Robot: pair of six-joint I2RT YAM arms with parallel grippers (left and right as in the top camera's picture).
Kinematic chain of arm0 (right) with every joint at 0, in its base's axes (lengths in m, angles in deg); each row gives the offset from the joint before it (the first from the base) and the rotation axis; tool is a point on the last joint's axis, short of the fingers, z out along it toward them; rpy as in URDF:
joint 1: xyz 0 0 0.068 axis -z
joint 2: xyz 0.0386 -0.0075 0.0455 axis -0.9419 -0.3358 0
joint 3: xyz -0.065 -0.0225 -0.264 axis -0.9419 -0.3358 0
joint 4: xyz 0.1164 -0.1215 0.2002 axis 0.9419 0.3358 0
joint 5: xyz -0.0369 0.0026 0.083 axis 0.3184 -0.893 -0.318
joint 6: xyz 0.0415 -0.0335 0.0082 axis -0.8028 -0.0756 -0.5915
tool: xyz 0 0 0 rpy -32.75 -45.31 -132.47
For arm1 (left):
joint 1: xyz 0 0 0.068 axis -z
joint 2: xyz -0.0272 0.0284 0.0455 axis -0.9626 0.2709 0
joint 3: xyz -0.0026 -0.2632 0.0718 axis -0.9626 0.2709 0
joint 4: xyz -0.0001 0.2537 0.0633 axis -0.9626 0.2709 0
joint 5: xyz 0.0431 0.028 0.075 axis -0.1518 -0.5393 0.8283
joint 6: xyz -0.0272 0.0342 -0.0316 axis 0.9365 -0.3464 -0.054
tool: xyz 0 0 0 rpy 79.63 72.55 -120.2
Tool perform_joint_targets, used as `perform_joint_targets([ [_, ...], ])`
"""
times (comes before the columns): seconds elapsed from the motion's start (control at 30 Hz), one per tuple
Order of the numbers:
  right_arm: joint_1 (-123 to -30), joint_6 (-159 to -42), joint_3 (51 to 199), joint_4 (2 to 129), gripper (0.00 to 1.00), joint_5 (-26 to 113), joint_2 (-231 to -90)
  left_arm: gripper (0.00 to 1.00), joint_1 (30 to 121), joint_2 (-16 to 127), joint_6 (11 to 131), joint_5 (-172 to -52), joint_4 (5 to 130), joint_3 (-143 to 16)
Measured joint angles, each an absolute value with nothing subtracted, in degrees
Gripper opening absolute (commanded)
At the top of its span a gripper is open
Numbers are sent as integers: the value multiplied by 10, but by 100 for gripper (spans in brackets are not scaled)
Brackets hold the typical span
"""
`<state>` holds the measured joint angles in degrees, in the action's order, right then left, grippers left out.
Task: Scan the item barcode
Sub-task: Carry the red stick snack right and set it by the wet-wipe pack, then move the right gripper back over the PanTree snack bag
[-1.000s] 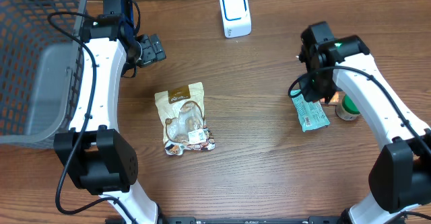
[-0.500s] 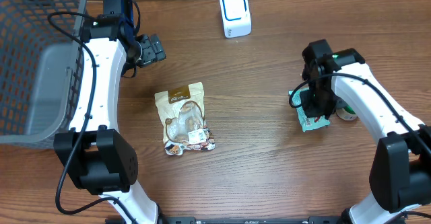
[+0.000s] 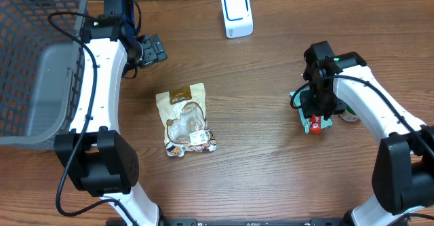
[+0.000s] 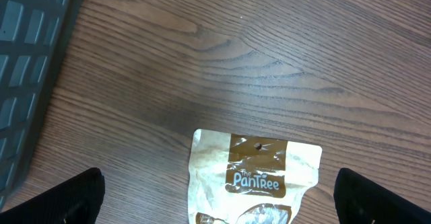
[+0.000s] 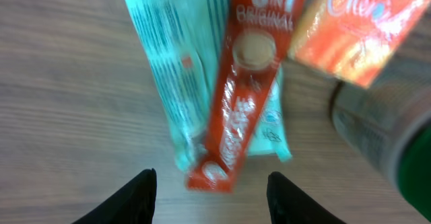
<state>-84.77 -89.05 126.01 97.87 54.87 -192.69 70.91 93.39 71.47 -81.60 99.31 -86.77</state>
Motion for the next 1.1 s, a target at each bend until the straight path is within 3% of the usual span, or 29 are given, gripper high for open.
perform_joint_targets([
  [0.23,-879,-954,1260,851,54,414,-1927,100,709,934,715,-816,993,-868],
  [0.47,-1004,-1012,1259,702,54,357,-1927,100,709,934,715,-816,993,-868],
  [0.7,-1159,-1032,1258,561,52,402,-1937,100,709,934,715,-816,993,-868],
  [0.83,-1236,-1048,1257,472,46,448,-1972,100,709,934,715,-816,993,-868],
  [1.1,-1263,-1056,1257,407,46,502,-2054,100,709,934,715,-816,993,-868],
])
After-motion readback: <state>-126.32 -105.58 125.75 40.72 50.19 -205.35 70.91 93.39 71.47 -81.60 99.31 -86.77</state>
